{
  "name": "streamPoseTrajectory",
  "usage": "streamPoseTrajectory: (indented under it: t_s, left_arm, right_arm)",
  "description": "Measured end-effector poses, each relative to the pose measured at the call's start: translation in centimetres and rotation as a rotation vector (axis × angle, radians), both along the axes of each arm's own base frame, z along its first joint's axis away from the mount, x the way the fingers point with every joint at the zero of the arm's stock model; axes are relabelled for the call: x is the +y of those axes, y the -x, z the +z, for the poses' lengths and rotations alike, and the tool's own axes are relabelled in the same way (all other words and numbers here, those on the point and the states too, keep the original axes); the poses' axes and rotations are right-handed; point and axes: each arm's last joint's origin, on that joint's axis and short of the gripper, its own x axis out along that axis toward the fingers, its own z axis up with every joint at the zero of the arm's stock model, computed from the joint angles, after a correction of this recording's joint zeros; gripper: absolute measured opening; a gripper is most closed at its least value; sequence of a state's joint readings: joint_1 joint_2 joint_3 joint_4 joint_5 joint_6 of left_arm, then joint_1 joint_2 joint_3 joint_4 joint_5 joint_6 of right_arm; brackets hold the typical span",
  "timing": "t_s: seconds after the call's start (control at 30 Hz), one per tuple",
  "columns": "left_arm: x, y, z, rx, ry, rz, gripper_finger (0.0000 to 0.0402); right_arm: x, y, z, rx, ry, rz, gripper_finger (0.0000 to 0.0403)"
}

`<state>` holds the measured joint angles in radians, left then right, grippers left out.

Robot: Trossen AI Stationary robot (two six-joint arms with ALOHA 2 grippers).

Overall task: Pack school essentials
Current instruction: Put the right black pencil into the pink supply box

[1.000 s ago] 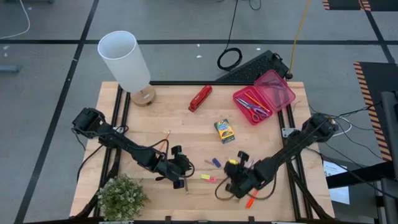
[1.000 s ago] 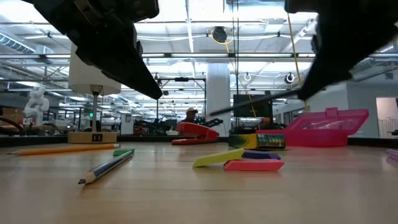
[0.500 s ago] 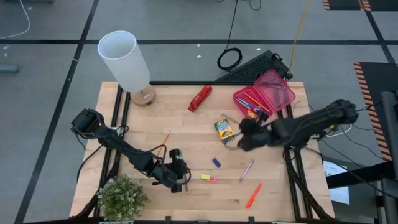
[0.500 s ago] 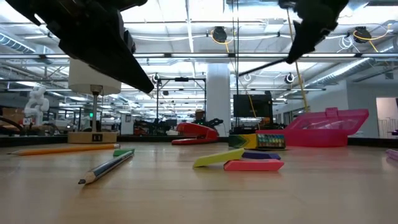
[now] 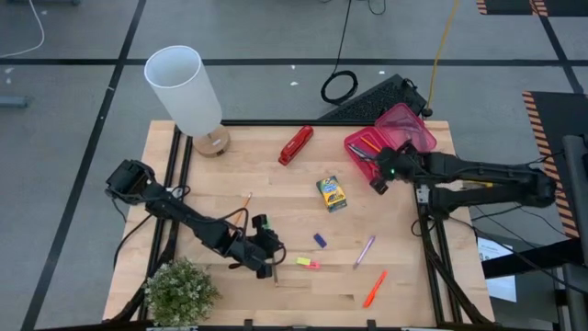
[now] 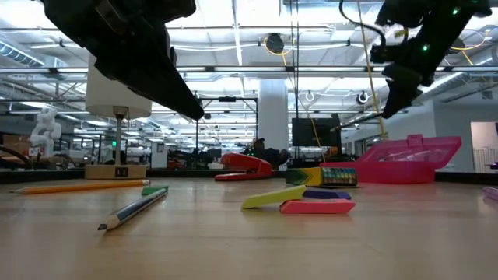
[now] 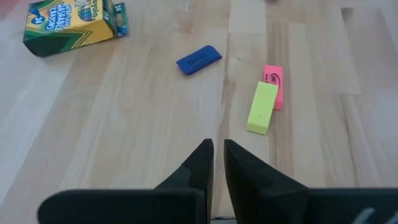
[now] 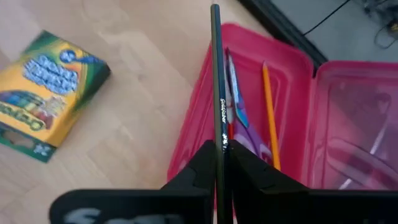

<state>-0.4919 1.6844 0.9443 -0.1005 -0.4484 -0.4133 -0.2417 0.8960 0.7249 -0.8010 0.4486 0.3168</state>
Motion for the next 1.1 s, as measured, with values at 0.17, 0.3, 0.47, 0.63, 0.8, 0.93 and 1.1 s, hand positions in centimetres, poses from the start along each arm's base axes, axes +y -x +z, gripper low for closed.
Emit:
streamPoseTrajectory:
  t_s: [0.17,0.3,0.47,0.63,0.8,0.93,1.1]
  left_arm:
    - [0.1,0.0,0.0,0.001,-0.001,0.001,0.0042]
    - [0.5,-0.2,0.0,0.002,-0.007,0.006,0.0042]
    - [0.7,-0.3,0.0,0.004,-0.010,0.010,0.0042]
    - [0.3,-0.1,-0.1,0.028,0.023,-0.031,0.0042]
    - [-0.2,0.1,-0.1,0.032,0.024,-0.052,0.0042]
    - [-0.3,0.3,-0.2,0.048,0.017,-0.060,0.0046]
    - [-0.4,0.9,-0.6,0.103,0.007,-0.050,0.0079]
  right_arm:
    - [-2.0,0.3,-0.6,0.035,-0.041,-0.008,0.0017]
    - [-3.8,0.6,-1.0,0.059,-0.056,-0.057,0.0017]
    - [-5.6,0.7,-2.0,0.095,-0.117,-0.098,0.0017]
    - [-6.9,0.5,-3.4,0.167,-0.169,-0.138,0.0017]
    - [-7.7,0.1,-4.6,0.207,-0.197,-0.151,0.0018]
    - [-8.0,-0.3,-5.0,0.214,-0.199,-0.148,0.0030]
    - [-8.1,-0.4,-5.1,0.207,-0.191,-0.152,0.0056]
